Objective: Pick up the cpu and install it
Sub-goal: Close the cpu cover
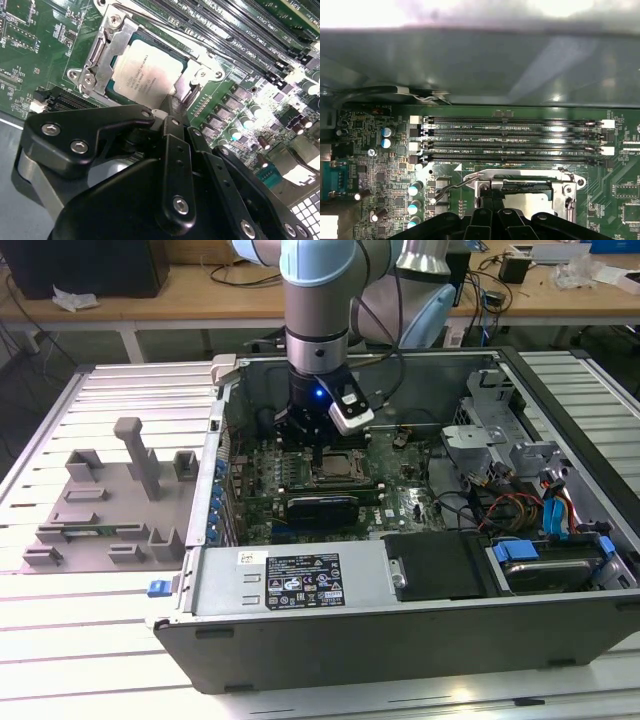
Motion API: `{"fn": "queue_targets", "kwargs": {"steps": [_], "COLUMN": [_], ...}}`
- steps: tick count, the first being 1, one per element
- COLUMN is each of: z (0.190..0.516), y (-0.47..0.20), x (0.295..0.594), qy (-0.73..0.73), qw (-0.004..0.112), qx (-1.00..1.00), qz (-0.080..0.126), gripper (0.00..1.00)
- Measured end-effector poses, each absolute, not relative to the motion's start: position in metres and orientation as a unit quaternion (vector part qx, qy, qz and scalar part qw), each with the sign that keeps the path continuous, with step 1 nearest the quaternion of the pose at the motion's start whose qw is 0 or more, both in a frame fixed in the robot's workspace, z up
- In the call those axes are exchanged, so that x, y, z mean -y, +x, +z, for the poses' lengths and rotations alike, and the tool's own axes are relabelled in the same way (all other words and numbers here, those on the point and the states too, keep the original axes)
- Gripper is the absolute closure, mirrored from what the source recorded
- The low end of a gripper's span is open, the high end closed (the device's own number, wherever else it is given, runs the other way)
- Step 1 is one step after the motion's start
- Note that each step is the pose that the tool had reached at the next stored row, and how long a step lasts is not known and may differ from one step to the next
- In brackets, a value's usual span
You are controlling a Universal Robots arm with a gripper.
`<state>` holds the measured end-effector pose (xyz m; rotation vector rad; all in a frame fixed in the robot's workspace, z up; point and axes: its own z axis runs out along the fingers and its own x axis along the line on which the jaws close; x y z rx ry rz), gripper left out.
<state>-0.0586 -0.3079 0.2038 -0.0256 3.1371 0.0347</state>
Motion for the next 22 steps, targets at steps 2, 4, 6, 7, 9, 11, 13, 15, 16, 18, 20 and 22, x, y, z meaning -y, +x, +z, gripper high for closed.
{"fn": "queue_targets", "kwargs": {"steps": [2,4,6,7,9,11,13,15,16,18,20,22], "z": [0.204,0.204,0.204,0.204,0.205,0.208,0.213,0.217,0.219,0.223,0.226,0.23], "y": [-0.057,-0.055,-0.054,-0.053,-0.053,-0.053,-0.053,-0.053,-0.053,-0.053,-0.053,-0.053], "x": [0.308,0.308,0.308,0.308,0.308,0.308,0.308,0.308,0.308,0.308,0.308,0.308], "qy": [-0.008,-0.008,-0.008,-0.008,-0.008,-0.009,-0.008,-0.008,-0.008,-0.008,-0.008,-0.008], "qw": [0.002,0.002,0.002,0.002,0.003,0.002,0.002,0.002,0.002,0.002,0.002,0.002], "qx": [-1.0,-1.0,-1.0,-1.0,-1.0,-1.0,-1.0,-1.0,-1.0,-1.0,-1.0,-1.0], "qz": [0.011,0.011,0.011,0.011,0.012,0.012,0.011,0.011,0.011,0.011,0.011,0.011], "gripper": [0.89,0.89,0.89,0.89,0.89,0.89,0.89,0.89,0.89,0.89,0.89,0.89]}}
